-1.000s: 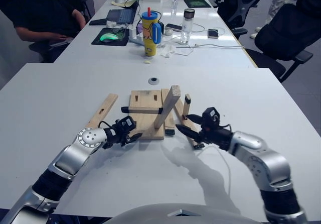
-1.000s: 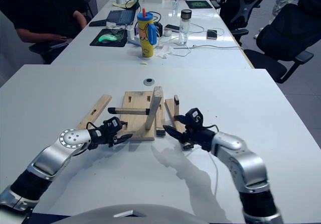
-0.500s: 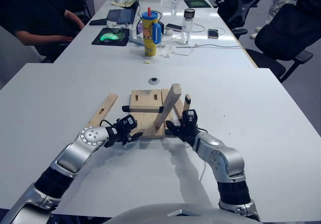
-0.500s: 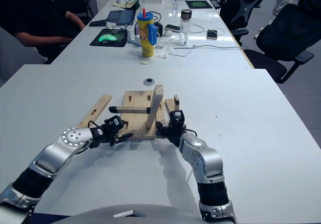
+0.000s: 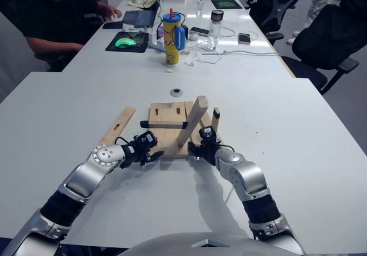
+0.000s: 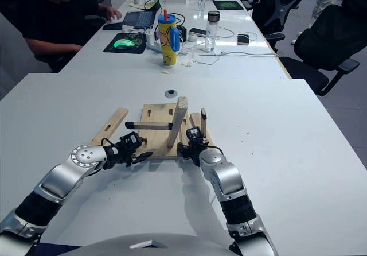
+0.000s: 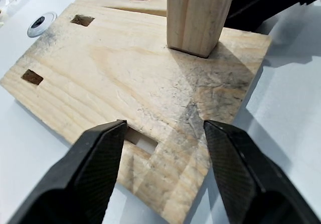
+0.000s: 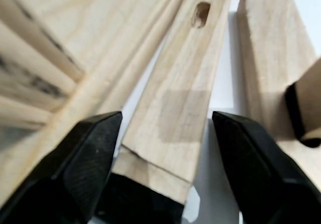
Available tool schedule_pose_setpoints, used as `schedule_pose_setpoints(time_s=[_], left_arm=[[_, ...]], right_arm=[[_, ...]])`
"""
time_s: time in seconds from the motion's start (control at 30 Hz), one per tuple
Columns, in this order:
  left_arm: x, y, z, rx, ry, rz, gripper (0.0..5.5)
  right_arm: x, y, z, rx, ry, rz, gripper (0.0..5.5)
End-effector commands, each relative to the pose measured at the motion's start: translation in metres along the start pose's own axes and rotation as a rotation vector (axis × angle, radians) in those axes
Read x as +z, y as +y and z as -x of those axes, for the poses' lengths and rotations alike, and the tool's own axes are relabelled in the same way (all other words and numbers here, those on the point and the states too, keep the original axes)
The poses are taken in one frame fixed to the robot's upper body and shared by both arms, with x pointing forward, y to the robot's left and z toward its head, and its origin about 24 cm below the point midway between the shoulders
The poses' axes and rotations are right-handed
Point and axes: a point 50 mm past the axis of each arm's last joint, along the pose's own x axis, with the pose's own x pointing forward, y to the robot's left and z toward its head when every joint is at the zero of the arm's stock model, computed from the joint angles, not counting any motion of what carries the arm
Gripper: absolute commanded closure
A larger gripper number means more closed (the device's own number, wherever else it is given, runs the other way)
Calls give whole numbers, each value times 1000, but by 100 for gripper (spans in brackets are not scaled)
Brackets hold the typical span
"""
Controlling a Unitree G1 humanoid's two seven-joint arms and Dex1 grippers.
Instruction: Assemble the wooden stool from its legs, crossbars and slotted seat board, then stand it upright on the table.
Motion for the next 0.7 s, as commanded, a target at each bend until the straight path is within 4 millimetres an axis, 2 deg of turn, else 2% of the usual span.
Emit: schedule_pose_setpoints(time_s=[0.03,0.2,0.37,0.5,0.6,0.7], left_arm=[[-68,-52,-18,-83,354,266,267],[-60,-52,-24,-63,340,256,267],[-68,-47,-19,-53,385,219,267],[-72,-38,-16,-38,401,192,267],[-69,-29,-16,-15,386,171,267],[-62,-21,-17,7,334,141,267]], right_arm=[[1,-18,1,-57,9,37,216],[9,-19,-4,-67,-22,35,216],[17,-18,-16,-81,-48,27,216],[9,-16,-26,-90,-16,23,216],[-1,-17,-29,-96,14,26,247],[-3,-15,-30,-84,14,27,302]])
